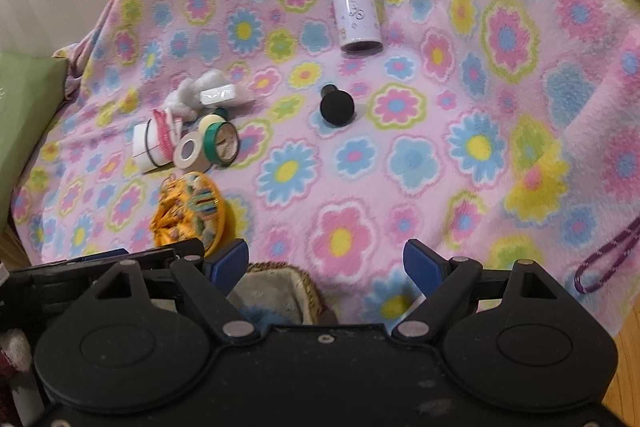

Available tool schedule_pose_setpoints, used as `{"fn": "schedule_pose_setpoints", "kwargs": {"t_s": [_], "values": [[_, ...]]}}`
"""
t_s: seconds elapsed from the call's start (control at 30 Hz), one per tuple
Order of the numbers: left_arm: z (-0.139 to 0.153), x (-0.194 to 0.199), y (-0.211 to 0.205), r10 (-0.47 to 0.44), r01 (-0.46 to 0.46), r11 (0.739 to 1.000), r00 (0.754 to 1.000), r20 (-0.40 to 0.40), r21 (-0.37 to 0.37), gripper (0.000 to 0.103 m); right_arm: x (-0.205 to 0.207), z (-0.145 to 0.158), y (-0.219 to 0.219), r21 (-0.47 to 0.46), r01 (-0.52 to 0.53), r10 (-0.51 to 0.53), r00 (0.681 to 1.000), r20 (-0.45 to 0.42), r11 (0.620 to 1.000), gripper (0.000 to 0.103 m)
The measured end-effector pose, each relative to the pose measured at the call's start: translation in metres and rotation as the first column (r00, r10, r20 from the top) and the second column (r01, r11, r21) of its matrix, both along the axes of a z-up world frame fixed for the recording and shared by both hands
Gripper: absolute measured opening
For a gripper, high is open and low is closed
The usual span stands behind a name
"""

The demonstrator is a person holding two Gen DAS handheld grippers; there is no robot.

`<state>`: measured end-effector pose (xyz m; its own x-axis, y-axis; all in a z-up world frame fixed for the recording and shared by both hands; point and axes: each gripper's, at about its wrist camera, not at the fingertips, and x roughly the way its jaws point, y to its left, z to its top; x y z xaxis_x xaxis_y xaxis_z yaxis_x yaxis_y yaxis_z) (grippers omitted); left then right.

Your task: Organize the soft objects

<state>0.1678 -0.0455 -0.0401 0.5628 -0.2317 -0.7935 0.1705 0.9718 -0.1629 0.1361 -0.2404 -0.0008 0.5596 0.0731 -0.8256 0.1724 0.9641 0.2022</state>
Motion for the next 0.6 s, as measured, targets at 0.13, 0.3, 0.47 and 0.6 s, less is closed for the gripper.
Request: {"fn": "schedule_pose_setpoints", "kwargs": {"t_s": [0.13, 0.3, 0.47, 0.6], "values": [[-0.006, 0.010, -0.004, 0.018, -0.019, 1.000, 1.000, -0.009, -0.011, 0.093, 0.014, -0.007, -0.003, 0.000, 0.004, -0.004, 1.000, -0.016, 1.000, 0.085], [-0.014, 0.023, -0.007, 0.031, -0.031, 0.999, 0.999, -0.033, -0.020, 0.093, 0.026, -0.014, -0.005, -0.004, 0.007, -0.007, 0.999, -0.032, 1.000, 0.085], [-0.022, 0.035, -0.010, 0.049, -0.050, 0.999, 0.997, -0.051, -0.019, 0.096, 0.036, -0.020, -0.006, -0.006, 0.006, -0.007, 0.999, -0.042, 1.000, 0.085], [-0.026, 0.040, -0.011, 0.056, -0.057, 0.998, 0.998, -0.042, -0.013, 0.094, 0.043, -0.024, -0.006, -0.014, 0.007, -0.008, 0.999, -0.051, 1.000, 0.085]]}}
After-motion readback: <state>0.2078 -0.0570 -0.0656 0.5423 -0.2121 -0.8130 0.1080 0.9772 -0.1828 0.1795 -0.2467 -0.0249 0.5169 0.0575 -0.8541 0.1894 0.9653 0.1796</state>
